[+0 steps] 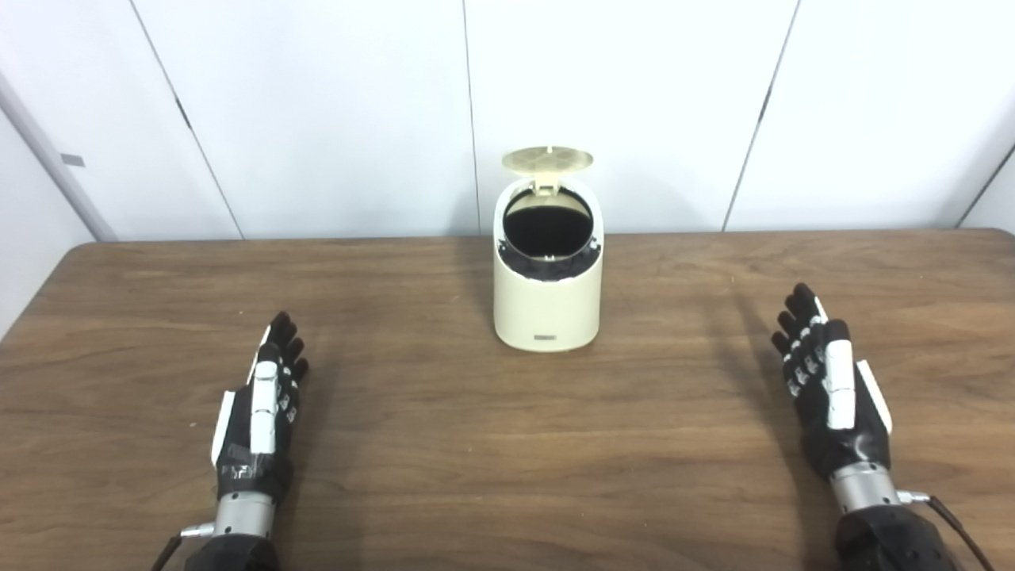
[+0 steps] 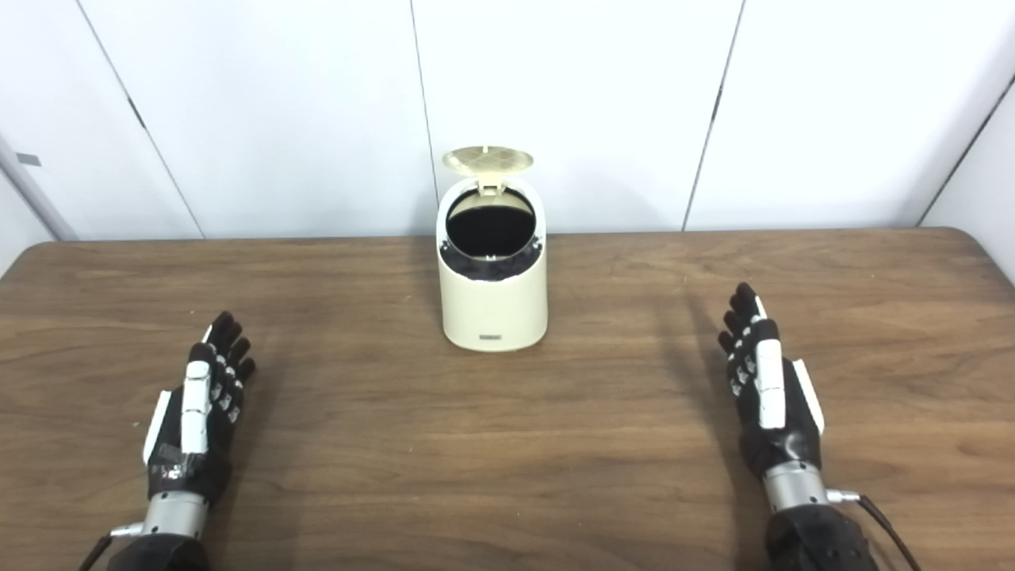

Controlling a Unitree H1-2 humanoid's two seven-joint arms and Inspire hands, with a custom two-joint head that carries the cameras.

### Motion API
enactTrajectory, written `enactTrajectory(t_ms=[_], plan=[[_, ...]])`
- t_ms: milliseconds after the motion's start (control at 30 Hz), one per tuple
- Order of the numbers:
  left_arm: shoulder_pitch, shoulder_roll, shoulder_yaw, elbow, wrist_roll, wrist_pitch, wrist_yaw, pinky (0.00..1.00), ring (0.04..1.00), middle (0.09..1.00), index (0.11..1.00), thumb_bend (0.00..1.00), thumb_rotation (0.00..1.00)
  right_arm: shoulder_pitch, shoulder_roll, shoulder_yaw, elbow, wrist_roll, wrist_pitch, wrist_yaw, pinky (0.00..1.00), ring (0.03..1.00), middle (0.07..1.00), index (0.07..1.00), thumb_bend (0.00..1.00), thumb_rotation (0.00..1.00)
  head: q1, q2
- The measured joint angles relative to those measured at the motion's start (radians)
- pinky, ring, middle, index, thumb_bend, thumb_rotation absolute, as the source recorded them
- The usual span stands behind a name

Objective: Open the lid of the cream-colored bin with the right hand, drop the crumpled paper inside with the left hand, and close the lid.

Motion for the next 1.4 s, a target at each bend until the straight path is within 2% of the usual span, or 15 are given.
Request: enactTrajectory(t_ms=[200,467,800,933,1300,1400], plan=[[0.000,0.000,-0.001,0.000,0.003,0.000,0.000,1.00,1.000,1.000,1.000,0.47,0.92,-0.047,-0.014,0.008,-0.012,-0.023,0.035,-0.002,1.00,1.000,0.999,0.965,0.53,1.00,-0.003,-0.008],[0.000,0.000,0.000,0.001,0.001,0.000,0.001,1.00,1.000,1.000,1.000,0.47,0.89,-0.110,-0.040,0.039,-0.050,-0.092,0.102,-0.011,1.00,0.996,0.977,0.934,0.59,1.00,-0.006,-0.018],[-0.002,-0.001,0.002,0.001,-0.001,0.008,0.008,1.00,1.000,1.000,1.000,0.46,0.91,-0.187,-0.040,0.099,-0.069,-0.183,0.144,-0.025,1.00,0.971,0.949,0.909,0.65,0.99,-0.003,-0.032],[-0.003,-0.001,0.001,0.003,0.003,0.007,0.009,1.00,1.000,1.000,1.000,0.47,0.93,-0.215,-0.039,0.117,-0.070,-0.216,0.174,-0.026,1.00,0.979,0.946,0.901,0.69,0.97,0.006,-0.049],[-0.006,-0.001,-0.001,0.008,0.003,0.000,0.006,1.00,1.000,1.000,1.000,0.46,0.91,-0.308,-0.043,0.189,-0.090,-0.307,0.188,-0.021,1.00,0.976,0.950,0.912,0.52,1.00,0.014,-0.078],[-0.006,-0.001,-0.001,0.009,0.003,0.000,0.007,1.00,1.000,1.000,1.000,0.46,0.91,-0.325,-0.050,0.211,-0.090,-0.359,0.188,-0.023,1.00,0.975,0.948,0.918,0.54,1.00,0.014,-0.080]])
